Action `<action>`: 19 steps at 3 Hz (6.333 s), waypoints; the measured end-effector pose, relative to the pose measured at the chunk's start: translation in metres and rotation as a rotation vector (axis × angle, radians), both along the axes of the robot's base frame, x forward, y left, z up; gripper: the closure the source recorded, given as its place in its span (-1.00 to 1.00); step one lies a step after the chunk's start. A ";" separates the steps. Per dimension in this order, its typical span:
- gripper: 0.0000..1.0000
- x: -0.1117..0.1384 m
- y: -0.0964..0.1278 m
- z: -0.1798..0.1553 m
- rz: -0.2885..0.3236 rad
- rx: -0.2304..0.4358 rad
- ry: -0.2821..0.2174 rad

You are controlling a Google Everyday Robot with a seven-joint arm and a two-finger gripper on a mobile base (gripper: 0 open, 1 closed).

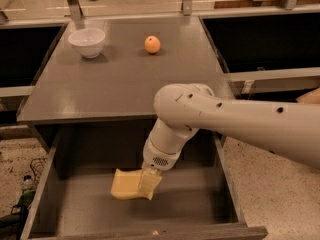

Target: Pick sponge from top drawer and place on counter

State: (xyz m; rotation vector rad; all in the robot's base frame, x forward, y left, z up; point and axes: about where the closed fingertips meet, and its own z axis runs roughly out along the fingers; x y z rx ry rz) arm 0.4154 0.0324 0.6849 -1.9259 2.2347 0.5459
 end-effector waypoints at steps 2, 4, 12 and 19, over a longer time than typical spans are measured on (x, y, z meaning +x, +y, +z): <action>1.00 -0.006 -0.006 0.056 -0.002 -0.041 -0.102; 1.00 -0.006 -0.006 0.054 -0.003 -0.036 -0.093; 1.00 0.145 -0.028 0.193 -0.113 -0.099 -0.298; 1.00 0.176 -0.020 0.162 -0.110 -0.036 -0.207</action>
Offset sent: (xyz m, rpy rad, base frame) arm -0.0071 -0.0144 0.0975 -0.0514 -0.1735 -0.0138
